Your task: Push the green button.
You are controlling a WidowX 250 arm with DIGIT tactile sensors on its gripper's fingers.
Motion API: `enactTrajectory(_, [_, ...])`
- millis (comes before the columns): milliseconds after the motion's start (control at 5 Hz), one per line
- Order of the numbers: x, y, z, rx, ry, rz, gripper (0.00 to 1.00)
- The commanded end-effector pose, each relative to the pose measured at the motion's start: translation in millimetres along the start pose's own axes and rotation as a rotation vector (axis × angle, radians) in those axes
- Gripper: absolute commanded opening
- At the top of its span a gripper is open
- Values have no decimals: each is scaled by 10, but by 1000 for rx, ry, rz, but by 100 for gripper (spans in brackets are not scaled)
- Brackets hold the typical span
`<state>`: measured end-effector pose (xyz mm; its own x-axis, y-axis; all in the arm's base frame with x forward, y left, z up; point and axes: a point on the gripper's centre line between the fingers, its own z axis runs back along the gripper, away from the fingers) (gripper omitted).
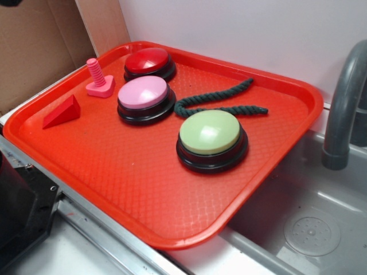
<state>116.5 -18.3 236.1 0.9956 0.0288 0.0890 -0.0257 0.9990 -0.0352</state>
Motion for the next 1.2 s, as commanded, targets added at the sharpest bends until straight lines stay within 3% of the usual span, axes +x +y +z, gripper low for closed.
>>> enactTrajectory(0, [0,0,0,0,0,0,100])
enactTrajectory(200, [455,-98,-495,79,-39,-168,100])
enactTrajectory(400, [910,-496,-722,172,13,-120,100])
enactTrajectory(600, [1161,-634,-949,153,45,-165,100])
enactTrajectory(1000, [1213,-801,-1497,32,48,-169,100])
